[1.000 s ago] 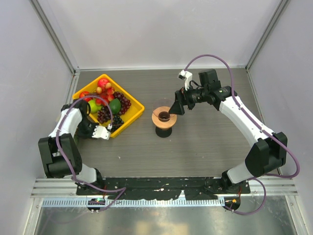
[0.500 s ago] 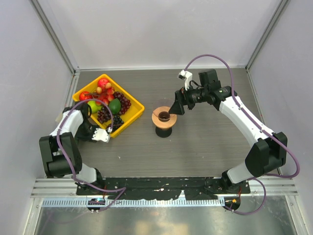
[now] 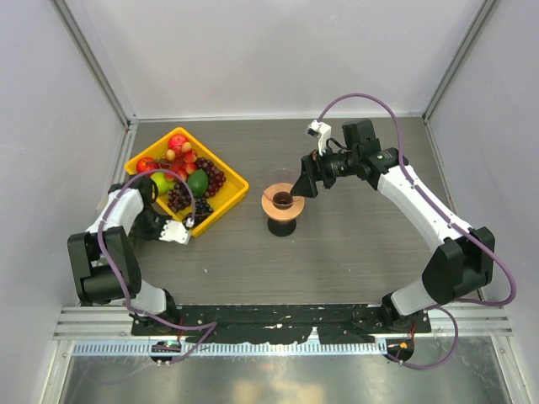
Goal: Place the coffee filter in the dripper
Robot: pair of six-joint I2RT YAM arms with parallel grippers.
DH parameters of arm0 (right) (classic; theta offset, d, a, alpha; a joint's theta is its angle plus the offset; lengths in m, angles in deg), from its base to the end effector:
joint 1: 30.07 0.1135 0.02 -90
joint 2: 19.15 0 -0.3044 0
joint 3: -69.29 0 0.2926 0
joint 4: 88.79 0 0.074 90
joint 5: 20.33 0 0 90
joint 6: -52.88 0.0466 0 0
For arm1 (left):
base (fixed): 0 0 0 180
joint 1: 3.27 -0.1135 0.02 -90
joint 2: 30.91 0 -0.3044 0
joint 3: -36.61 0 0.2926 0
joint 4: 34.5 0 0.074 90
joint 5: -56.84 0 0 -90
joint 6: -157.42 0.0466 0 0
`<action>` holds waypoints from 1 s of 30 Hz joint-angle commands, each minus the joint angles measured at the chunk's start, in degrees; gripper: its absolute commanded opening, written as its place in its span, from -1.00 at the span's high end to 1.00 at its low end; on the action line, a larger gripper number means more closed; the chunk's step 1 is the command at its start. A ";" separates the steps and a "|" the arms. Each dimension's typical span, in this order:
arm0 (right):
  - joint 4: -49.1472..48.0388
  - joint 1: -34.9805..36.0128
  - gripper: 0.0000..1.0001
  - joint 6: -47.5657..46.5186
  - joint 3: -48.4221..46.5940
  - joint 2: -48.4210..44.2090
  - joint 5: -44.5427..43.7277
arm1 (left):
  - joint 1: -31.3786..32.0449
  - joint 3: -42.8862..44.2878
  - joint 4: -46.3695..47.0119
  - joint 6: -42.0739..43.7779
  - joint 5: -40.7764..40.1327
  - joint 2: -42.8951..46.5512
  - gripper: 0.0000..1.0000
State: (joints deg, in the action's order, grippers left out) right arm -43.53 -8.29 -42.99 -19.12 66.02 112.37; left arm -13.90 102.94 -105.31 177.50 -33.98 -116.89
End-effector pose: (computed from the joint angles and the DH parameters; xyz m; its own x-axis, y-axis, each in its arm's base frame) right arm 0.3290 0.1655 0.3609 -0.5426 -0.2977 -0.7854 -0.8002 0.4675 0.3756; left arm 0.2684 0.0511 0.1982 0.1643 0.9864 0.0107 0.9864 -0.1642 -0.0125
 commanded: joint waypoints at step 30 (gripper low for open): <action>-2.49 0.19 -0.82 0.51 1.61 -2.72 1.34 | 0.79 9.49 -11.25 -6.28 8.82 0.28 0.20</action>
State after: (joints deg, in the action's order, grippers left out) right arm -43.95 -8.27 -42.80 -17.46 65.97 112.50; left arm -13.38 111.82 -115.06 171.21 -26.46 -116.39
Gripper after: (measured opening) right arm 0.910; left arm 0.412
